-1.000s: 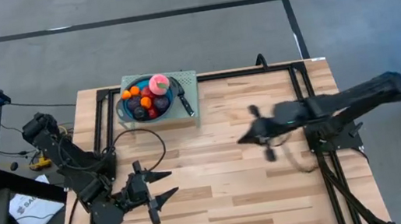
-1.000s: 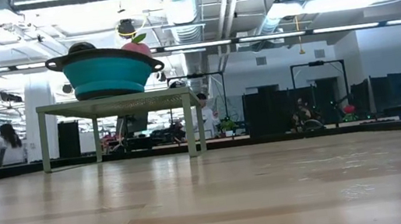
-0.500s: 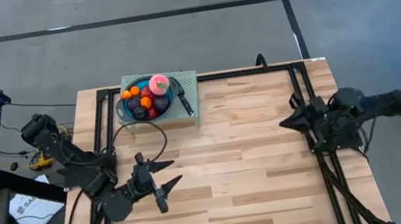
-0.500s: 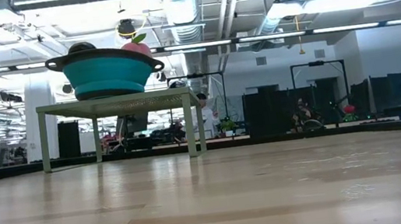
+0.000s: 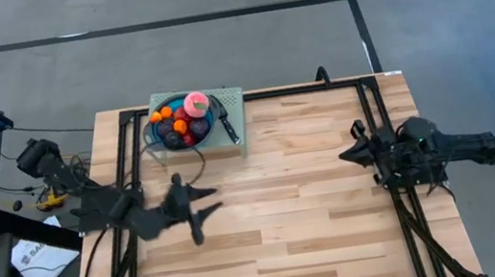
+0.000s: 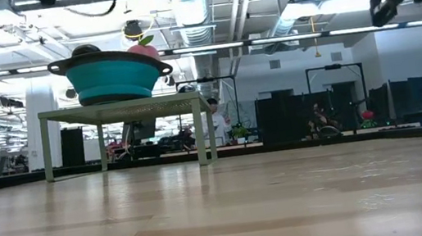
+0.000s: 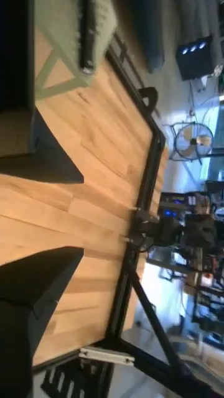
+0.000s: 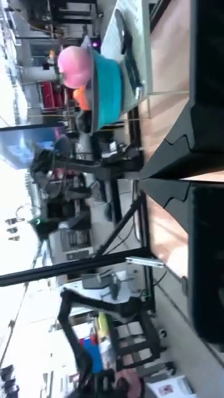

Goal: Pick & Place Fruit
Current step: Return to Home Position

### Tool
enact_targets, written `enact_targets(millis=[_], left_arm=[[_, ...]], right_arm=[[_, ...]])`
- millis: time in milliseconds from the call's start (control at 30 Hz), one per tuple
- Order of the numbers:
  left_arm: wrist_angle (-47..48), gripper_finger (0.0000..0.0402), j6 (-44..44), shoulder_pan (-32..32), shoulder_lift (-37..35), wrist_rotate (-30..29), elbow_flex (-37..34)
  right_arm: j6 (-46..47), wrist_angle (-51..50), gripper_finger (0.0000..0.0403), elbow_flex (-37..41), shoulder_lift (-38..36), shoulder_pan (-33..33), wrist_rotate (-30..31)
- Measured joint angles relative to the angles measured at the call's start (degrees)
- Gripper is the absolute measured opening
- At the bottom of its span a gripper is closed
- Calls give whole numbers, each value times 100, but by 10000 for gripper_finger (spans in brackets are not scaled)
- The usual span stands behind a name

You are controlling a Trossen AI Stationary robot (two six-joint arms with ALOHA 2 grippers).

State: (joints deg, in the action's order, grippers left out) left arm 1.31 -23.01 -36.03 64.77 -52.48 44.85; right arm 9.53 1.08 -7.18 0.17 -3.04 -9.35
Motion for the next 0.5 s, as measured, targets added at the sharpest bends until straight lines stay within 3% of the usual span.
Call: enact_targets(millis=[267,500], left_arm=[[-2018,104,989,446,-2400,1159,-2275],[-2208,58,1417,633,-4154,1354,-3492]], right_arm=[[-45,-147,0,29,48,-49,8],[-91,-240,0,28,50,-49,25]])
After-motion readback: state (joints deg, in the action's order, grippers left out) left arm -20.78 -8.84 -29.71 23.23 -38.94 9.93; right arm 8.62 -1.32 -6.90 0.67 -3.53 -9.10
